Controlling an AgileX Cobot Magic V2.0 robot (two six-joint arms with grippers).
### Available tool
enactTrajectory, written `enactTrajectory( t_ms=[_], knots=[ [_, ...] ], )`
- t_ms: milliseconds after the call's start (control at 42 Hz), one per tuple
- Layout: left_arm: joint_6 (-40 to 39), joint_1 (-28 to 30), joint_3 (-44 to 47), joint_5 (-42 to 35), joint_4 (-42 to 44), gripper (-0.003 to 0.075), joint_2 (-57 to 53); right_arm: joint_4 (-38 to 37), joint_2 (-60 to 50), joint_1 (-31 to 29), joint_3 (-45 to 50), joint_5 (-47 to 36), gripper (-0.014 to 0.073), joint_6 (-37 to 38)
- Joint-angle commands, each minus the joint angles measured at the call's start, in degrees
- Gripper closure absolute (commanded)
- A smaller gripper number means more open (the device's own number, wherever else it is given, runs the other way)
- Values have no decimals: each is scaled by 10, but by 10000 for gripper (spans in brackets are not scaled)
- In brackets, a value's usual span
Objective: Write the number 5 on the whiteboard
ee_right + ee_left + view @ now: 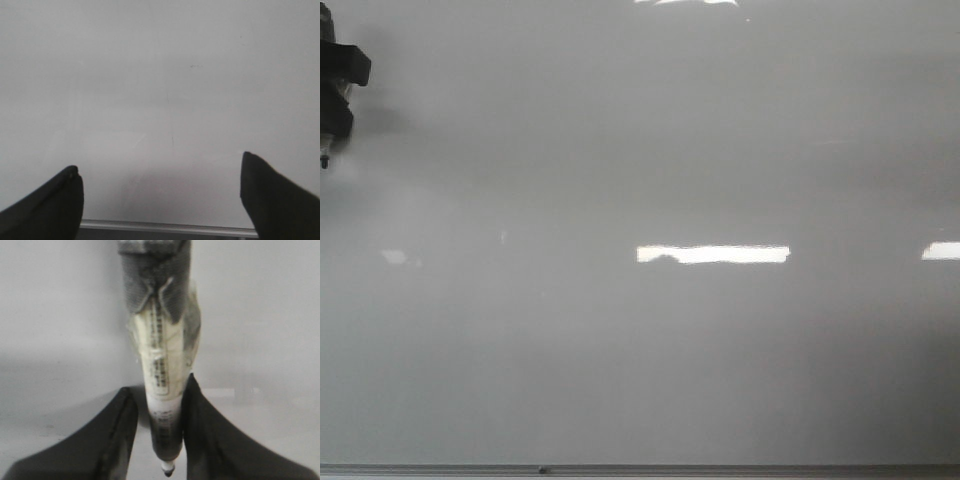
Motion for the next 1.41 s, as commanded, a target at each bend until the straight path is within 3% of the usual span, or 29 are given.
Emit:
enactTrajectory(
  t_ms=[0, 191, 357, 477, 596, 763, 858, 977, 1168, 1382],
  knots=[
    [-7, 0, -19, -38, -6, 620, -19, -3, 0, -3, -20, -36, -59, -5],
    [-5, 0, -19, -3, -4, 734, -45, -3, 0, -3, -20, -42, -59, -5],
    [5, 0, -19, 68, 7, 741, -102, 24, 8, -3, -44, 11, -59, -5],
    [69, -1, -22, 131, 9, 741, -140, 28, 35, -3, -80, 81, -59, -5],
    [124, -1, -47, 241, 9, 741, -167, 29, 67, -2, -123, 130, -59, -27],
    [201, -23, -102, 381, -1, 741, -168, 43, 95, -2, -166, 168, -59, -53],
    [270, -50, -123, 420, -29, 741, -167, 61, 111, -2, -186, 182, -59, -75],
    [346, -109, -137, 450, -65, 741, -164, 110, 135, 2, -210, 200, -59, -143],
    [379, -214, -172, 477, -64, 741, -118, 195, 179, 43, -245, 232, -59, -285],
    [437, -304, -217, 477, -60, 741, -51, 238, 228, 106, -286, 266, -59, -443]
  ],
)
